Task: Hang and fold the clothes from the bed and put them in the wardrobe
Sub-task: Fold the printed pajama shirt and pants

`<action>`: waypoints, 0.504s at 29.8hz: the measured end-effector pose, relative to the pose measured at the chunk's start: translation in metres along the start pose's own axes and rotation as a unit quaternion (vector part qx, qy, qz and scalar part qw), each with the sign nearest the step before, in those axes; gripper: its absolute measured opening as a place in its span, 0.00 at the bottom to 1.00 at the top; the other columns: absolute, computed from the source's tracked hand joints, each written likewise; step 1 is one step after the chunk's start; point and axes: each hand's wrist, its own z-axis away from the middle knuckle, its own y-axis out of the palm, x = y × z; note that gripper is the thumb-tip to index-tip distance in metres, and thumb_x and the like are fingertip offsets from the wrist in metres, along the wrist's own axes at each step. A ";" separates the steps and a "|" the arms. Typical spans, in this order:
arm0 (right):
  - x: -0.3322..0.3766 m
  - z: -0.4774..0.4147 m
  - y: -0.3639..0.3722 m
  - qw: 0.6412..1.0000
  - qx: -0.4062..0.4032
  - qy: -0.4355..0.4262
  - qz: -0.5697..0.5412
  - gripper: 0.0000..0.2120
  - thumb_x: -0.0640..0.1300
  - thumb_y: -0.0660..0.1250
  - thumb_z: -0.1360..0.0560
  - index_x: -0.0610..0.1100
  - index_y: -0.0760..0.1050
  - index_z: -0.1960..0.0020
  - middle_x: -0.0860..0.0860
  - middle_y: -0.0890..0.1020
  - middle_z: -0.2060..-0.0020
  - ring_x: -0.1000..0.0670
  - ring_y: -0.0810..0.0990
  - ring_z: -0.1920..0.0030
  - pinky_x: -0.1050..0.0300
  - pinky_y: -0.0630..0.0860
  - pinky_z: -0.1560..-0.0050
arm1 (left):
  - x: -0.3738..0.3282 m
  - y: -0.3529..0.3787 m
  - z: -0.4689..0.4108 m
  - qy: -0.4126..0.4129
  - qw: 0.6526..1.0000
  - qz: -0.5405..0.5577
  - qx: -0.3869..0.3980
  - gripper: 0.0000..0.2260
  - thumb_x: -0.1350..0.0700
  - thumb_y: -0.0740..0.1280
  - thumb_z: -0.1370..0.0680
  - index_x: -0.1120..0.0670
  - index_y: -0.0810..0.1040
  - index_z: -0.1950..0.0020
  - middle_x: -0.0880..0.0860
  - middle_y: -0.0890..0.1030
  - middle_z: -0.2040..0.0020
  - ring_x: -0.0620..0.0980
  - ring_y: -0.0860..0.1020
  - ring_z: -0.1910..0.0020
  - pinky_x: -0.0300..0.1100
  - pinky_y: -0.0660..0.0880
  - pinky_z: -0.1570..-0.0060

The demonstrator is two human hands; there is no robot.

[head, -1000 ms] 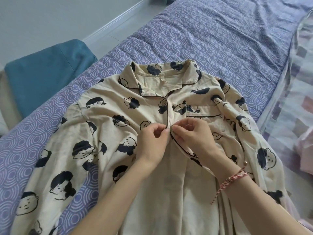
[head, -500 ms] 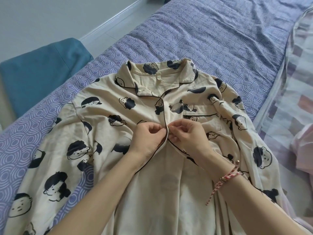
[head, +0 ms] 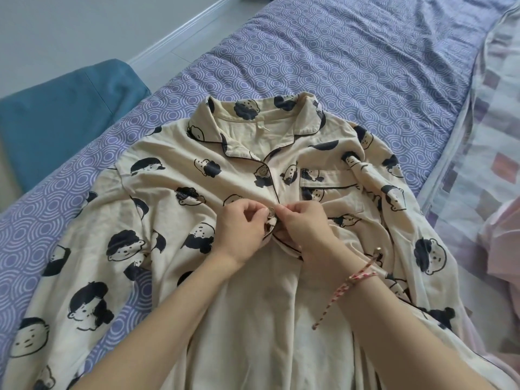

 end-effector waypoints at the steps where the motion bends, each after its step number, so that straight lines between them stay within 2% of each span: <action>1: 0.001 0.001 -0.005 0.998 0.044 0.017 -0.029 0.15 0.41 0.64 0.22 0.41 0.73 0.68 0.46 0.75 0.74 0.52 0.74 0.76 0.59 0.75 0.72 | -0.003 -0.003 -0.002 -0.100 0.988 0.108 0.045 0.09 0.63 0.64 0.23 0.56 0.75 0.63 0.48 0.77 0.71 0.39 0.75 0.74 0.31 0.72 0.71; 3: 0.002 0.003 -0.016 0.995 0.091 0.014 -0.031 0.13 0.42 0.64 0.22 0.39 0.73 0.64 0.46 0.75 0.72 0.52 0.73 0.75 0.61 0.71 0.73 | -0.006 -0.012 -0.003 -0.279 0.916 0.254 0.132 0.10 0.62 0.62 0.21 0.57 0.74 0.62 0.48 0.77 0.74 0.39 0.76 0.76 0.29 0.71 0.76; 4: 0.001 0.004 -0.022 0.996 0.090 -0.011 0.023 0.12 0.43 0.63 0.22 0.39 0.73 0.62 0.46 0.76 0.71 0.52 0.73 0.73 0.61 0.71 0.72 | -0.005 -0.015 -0.004 -0.310 0.903 0.258 0.147 0.09 0.61 0.62 0.21 0.57 0.74 0.62 0.49 0.77 0.74 0.40 0.77 0.76 0.30 0.71 0.76; 5: -0.001 0.007 -0.029 0.987 0.074 -0.053 0.129 0.12 0.46 0.64 0.22 0.39 0.74 0.60 0.47 0.77 0.69 0.51 0.74 0.70 0.60 0.70 0.68 | -0.003 -0.015 -0.003 -0.306 0.913 0.228 0.143 0.09 0.60 0.62 0.21 0.57 0.73 0.60 0.50 0.77 0.71 0.42 0.77 0.75 0.30 0.70 0.76; 6: -0.002 0.012 -0.037 0.960 0.057 -0.102 0.255 0.12 0.49 0.64 0.23 0.41 0.74 0.58 0.49 0.78 0.66 0.51 0.75 0.66 0.58 0.70 0.65 | -0.002 -0.015 0.000 -0.266 0.940 0.174 0.125 0.07 0.58 0.63 0.21 0.56 0.73 0.59 0.51 0.77 0.68 0.43 0.76 0.73 0.31 0.70 0.74; 8: -0.010 0.026 -0.054 0.874 0.063 -0.148 0.458 0.12 0.55 0.66 0.26 0.46 0.72 0.54 0.53 0.76 0.58 0.50 0.75 0.56 0.56 0.68 0.60 | 0.004 -0.014 0.017 -0.118 0.989 0.018 0.088 0.07 0.52 0.68 0.25 0.53 0.73 0.57 0.50 0.76 0.63 0.44 0.75 0.68 0.34 0.71 0.67; 9: -0.016 0.034 -0.062 0.835 0.072 -0.150 0.524 0.13 0.56 0.66 0.27 0.48 0.70 0.52 0.52 0.75 0.54 0.49 0.75 0.52 0.56 0.68 0.58 | 0.010 -0.012 0.027 -0.041 0.992 -0.081 0.083 0.10 0.50 0.71 0.27 0.52 0.73 0.57 0.49 0.76 0.61 0.44 0.75 0.64 0.35 0.71 0.62; 10: -0.023 0.043 -0.068 0.797 0.069 -0.172 0.575 0.13 0.55 0.66 0.27 0.48 0.70 0.50 0.51 0.74 0.52 0.48 0.75 0.49 0.56 0.68 0.57 | 0.016 -0.011 0.040 0.024 0.980 -0.183 0.073 0.12 0.48 0.73 0.30 0.52 0.73 0.56 0.49 0.75 0.58 0.46 0.74 0.60 0.37 0.71 0.57; 11: -0.033 0.051 -0.072 0.754 0.052 -0.214 0.619 0.13 0.53 0.68 0.28 0.46 0.71 0.50 0.50 0.74 0.53 0.46 0.76 0.50 0.55 0.69 0.57 | 0.023 -0.012 0.052 0.088 0.954 -0.283 0.051 0.14 0.48 0.75 0.32 0.52 0.74 0.55 0.50 0.75 0.57 0.47 0.74 0.58 0.40 0.71 0.55; 12: -0.043 0.057 -0.075 0.719 0.039 -0.242 0.651 0.14 0.48 0.73 0.34 0.45 0.73 0.54 0.49 0.76 0.58 0.45 0.78 0.56 0.53 0.72 0.60 | 0.032 -0.014 0.060 0.137 0.919 -0.368 0.035 0.15 0.49 0.76 0.34 0.53 0.74 0.56 0.50 0.74 0.57 0.50 0.75 0.58 0.43 0.73 0.56; 13: -0.051 0.062 -0.078 0.706 0.026 -0.270 0.655 0.16 0.42 0.77 0.42 0.44 0.74 0.60 0.49 0.76 0.65 0.45 0.78 0.64 0.53 0.74 0.66 | 0.042 -0.017 0.067 0.175 0.891 -0.418 0.013 0.15 0.53 0.78 0.37 0.54 0.75 0.57 0.51 0.75 0.60 0.52 0.76 0.60 0.45 0.74 0.60; 14: -0.056 0.067 -0.081 0.702 0.012 -0.290 0.651 0.18 0.37 0.78 0.50 0.44 0.73 0.66 0.49 0.75 0.71 0.45 0.77 0.71 0.54 0.74 0.70 | 0.051 -0.019 0.073 0.198 0.878 -0.436 -0.008 0.14 0.56 0.78 0.38 0.54 0.76 0.59 0.52 0.75 0.62 0.53 0.77 0.63 0.45 0.75 0.65; 15: -0.058 0.071 -0.082 0.701 -0.006 -0.310 0.642 0.19 0.33 0.77 0.53 0.44 0.72 0.68 0.49 0.74 0.74 0.45 0.75 0.74 0.54 0.75 0.70 | 0.056 -0.023 0.077 0.212 0.878 -0.429 -0.028 0.11 0.58 0.77 0.37 0.54 0.76 0.60 0.52 0.75 0.63 0.54 0.77 0.64 0.44 0.75 0.68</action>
